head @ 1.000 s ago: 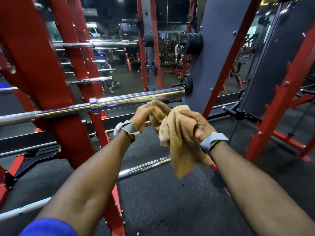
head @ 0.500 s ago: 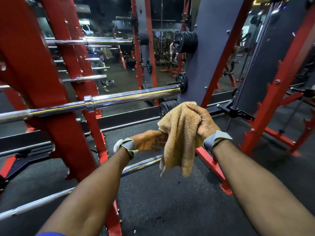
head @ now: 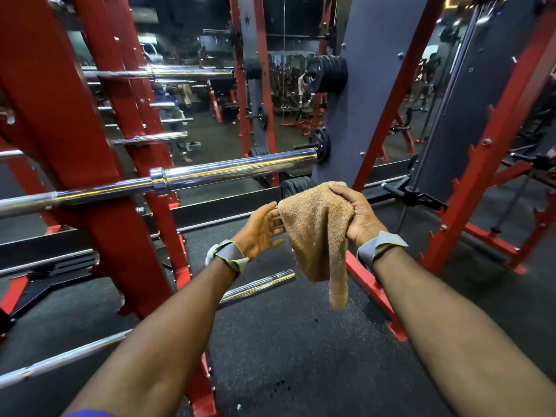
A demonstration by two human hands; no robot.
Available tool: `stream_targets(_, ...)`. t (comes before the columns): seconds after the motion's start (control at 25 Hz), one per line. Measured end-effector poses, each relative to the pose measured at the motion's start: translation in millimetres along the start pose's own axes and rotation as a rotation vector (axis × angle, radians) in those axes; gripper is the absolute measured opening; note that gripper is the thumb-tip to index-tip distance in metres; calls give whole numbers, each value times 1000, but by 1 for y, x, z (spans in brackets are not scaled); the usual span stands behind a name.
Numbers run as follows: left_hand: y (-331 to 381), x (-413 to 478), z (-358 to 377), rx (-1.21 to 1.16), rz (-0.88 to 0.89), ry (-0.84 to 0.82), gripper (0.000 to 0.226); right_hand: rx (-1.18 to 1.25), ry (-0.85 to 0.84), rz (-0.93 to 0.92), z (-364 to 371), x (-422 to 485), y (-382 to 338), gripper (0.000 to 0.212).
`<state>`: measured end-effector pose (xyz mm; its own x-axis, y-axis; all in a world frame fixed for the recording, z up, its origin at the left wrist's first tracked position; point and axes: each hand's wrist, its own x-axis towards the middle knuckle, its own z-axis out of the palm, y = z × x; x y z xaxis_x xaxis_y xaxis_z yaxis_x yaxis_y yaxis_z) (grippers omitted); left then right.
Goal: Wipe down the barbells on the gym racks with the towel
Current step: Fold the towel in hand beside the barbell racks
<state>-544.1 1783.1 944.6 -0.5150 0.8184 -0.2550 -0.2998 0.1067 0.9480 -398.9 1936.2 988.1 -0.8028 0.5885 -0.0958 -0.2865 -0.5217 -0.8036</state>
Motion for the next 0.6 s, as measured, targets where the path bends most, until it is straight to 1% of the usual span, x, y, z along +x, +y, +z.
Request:
stream_targets(0.12,-7,-3,7,112,-50,-37,38,-25,6,30,1,0,0,12)
stream_targets(0.28,-14,-3,11,41,-54,-90,48,-56,-3,34,-1,-4,2,9)
stream_targets(0.32,-14,-2,12,26,-22,-71,46,-56,1,25,-4,-3,2,9)
stream_targets(0.36,-13,-2,13,6,36,-15,41,-59,-2,11,-7,-2,2,8)
stream_targets(0.44,-10,-1,12,-33,183,148,19,-103,24,-5,-16,3,1,5)
stream_targets(0.48,-9,0,9,-49,226,207,8,-152,44,16,-20,4,2,4)
stream_targets(0.56,-9,-2,2,-56,262,250,8,-283,48,98,-30,5,7,10)
stream_targets(0.6,-12,-5,-1,-41,279,249,7,-330,30,140,-33,5,9,17)
